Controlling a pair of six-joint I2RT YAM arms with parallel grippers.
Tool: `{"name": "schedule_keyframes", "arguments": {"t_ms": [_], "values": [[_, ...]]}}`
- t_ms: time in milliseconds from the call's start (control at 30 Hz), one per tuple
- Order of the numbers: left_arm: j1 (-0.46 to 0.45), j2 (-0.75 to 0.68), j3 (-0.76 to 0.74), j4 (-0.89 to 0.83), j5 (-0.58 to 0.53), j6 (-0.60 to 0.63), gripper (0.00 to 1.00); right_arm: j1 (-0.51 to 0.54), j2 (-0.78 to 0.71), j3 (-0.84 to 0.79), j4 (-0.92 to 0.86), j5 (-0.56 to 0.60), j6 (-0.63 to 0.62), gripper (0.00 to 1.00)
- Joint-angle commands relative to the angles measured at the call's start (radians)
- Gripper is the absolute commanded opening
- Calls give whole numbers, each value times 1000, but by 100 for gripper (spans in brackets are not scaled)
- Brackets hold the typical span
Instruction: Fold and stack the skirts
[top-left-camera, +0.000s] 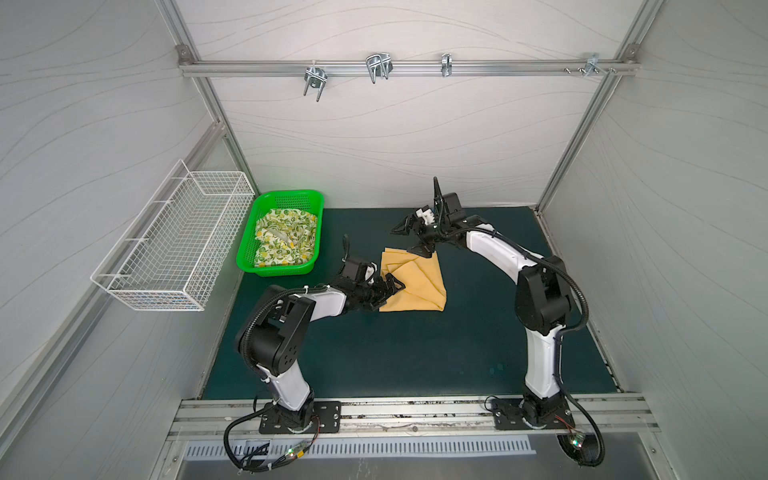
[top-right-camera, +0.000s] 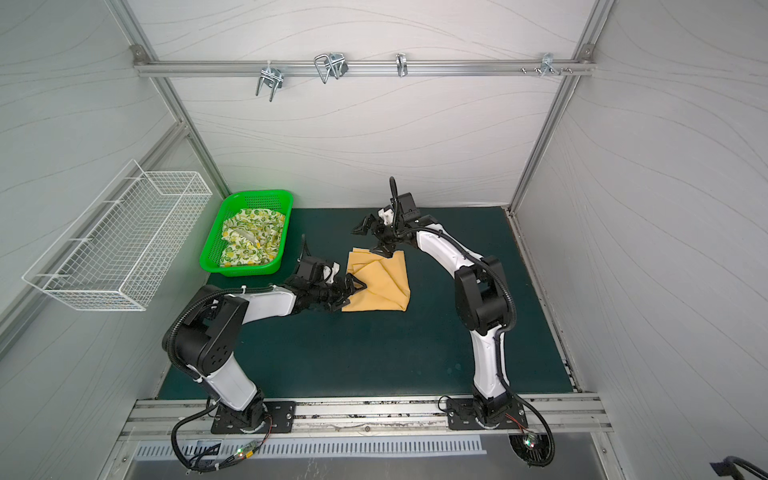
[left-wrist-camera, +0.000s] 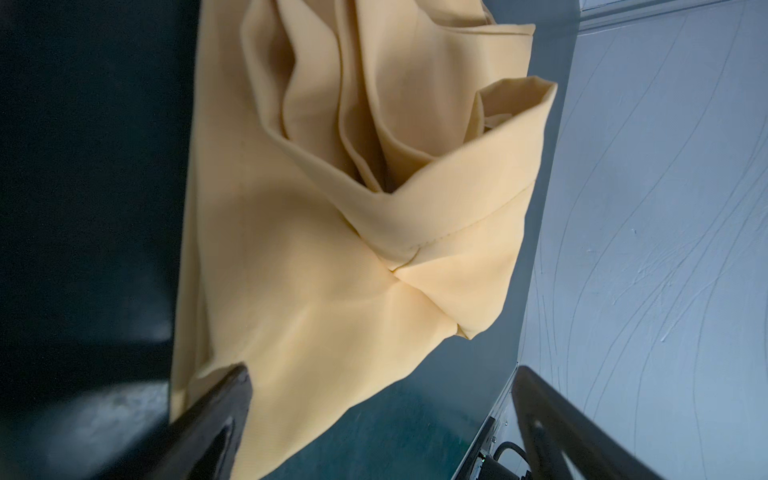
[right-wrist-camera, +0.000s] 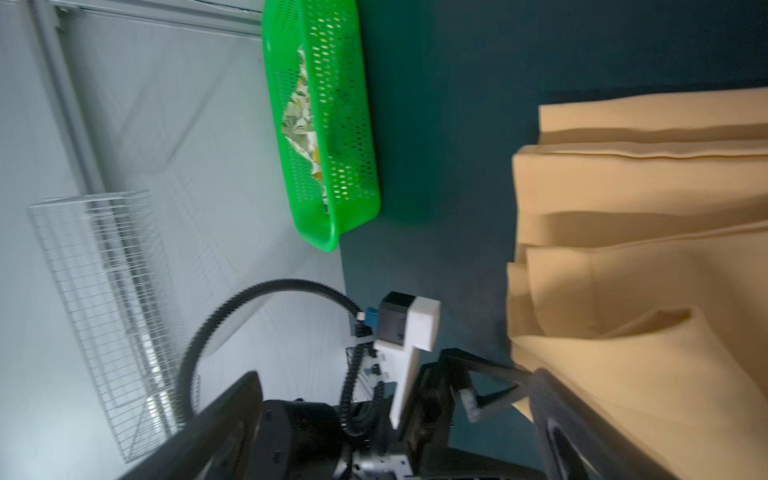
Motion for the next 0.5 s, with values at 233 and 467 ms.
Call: {"name": "schedule_keyframes", "arguments": {"t_ms": [233,467], "values": [[0,16,1,-149,-52,27,99,-11,35,-123,-59,83,-130,99],[0,34,10,-148,-54,27,99,11,22,-202,25,53,-94,99]]}}
